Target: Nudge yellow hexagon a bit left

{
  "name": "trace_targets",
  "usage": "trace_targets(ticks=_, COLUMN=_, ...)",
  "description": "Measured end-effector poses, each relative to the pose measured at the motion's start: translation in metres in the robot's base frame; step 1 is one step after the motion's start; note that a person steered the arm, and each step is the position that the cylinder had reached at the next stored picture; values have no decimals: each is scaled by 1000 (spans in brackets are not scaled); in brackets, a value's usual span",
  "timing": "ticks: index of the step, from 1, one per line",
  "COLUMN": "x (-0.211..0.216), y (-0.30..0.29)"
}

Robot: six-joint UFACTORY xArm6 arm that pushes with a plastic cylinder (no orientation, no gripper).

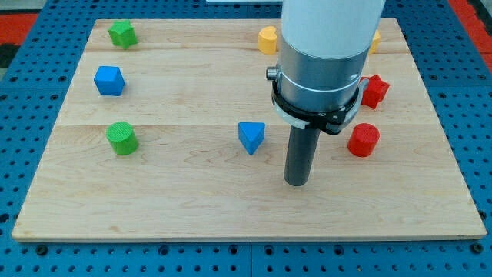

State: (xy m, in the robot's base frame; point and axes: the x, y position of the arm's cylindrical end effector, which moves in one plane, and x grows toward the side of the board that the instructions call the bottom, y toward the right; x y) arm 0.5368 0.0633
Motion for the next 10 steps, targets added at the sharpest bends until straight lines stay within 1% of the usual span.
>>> trace_targets(ticks=2, x=0, y=-10)
trace_targets(ticks=3, x=0, y=-31)
trace_targets(ticks=4, x=-14, y=-34)
trace_targets(ticks=5, x=-38, y=-31)
trace_targets(ticks=6, x=-74, y=-15)
trace_targets(ticks=8, x=-161, y=-4)
trace_targets(ticks=9, x=-204, y=49)
trace_targets(ticks=10, x=-226, y=154)
